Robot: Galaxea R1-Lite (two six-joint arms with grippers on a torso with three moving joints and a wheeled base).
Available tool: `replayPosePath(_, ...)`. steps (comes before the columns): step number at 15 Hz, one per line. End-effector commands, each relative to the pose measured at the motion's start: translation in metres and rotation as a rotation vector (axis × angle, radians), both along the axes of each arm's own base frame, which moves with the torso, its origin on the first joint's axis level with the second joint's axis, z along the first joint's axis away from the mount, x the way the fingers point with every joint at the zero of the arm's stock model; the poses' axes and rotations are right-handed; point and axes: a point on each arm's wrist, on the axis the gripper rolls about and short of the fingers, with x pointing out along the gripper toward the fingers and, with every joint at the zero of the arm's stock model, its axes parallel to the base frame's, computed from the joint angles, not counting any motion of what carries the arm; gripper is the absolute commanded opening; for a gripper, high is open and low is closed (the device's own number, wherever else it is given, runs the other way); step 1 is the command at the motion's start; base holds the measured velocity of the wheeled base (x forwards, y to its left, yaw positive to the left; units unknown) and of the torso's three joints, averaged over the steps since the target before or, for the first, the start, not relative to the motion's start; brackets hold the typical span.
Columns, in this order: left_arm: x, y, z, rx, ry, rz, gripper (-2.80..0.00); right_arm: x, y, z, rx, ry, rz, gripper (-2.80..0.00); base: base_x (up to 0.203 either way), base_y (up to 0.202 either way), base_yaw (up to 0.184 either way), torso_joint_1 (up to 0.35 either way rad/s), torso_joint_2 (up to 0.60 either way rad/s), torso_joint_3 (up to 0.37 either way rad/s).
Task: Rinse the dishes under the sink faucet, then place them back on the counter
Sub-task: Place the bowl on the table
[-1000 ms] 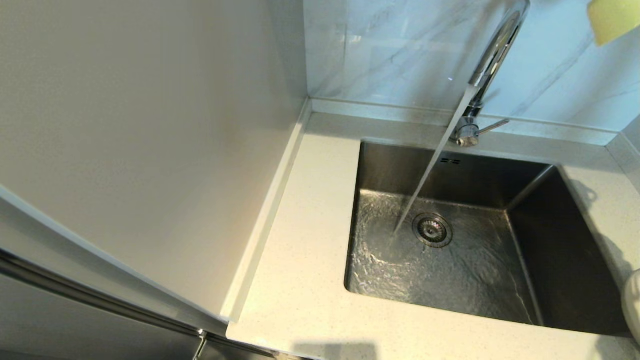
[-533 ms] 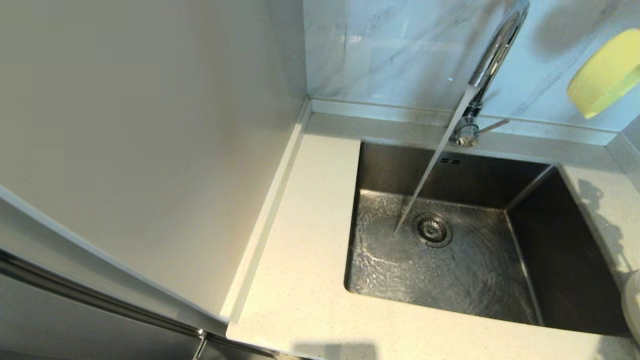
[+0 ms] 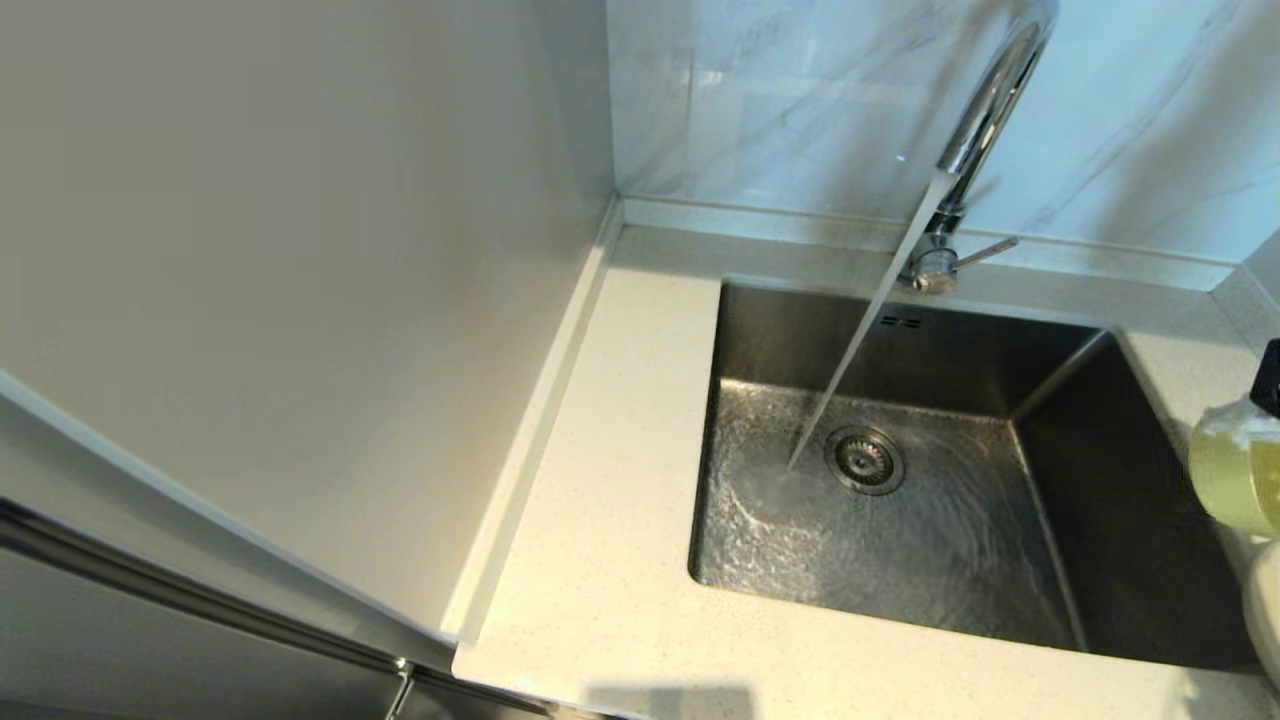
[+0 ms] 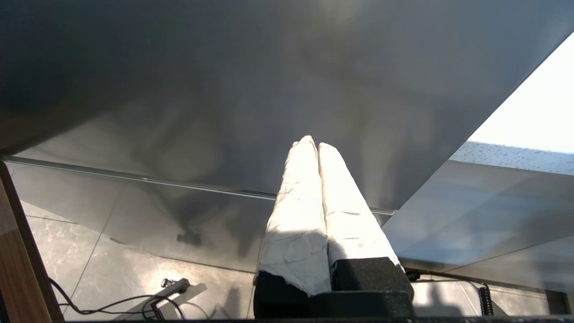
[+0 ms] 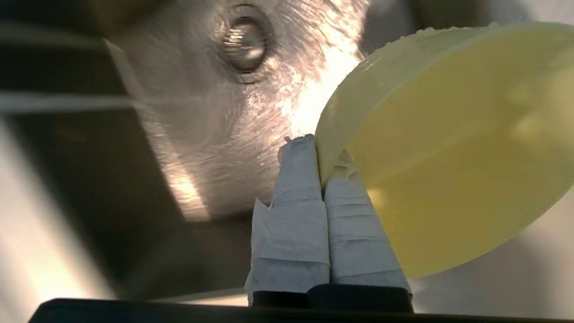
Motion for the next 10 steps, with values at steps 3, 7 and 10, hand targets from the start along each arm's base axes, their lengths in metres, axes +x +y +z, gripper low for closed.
replayPosePath(3,0.000,0.000,0.000,0.000,0.000,0.001,-2.80,0.029,-0.018,-0.010,-0.614,-0.122,0.411,-2.80,0.000,0.000,0.000,0.000,0.00,0.000)
replayPosePath(7,0.000,0.000,0.000,0.000,0.000,0.001,-2.80,0.046,-0.058,-0.034,-0.815,-0.050,0.570,-2.80,0.000,0.000,0.000,0.000,0.00,0.000)
replayPosePath(10,0.000,0.000,0.000,0.000,0.000,0.001,-2.80,0.051,-0.091,-0.043,-0.900,0.018,0.588,-2.80,0.000,0.000,0.000,0.000,0.00,0.000)
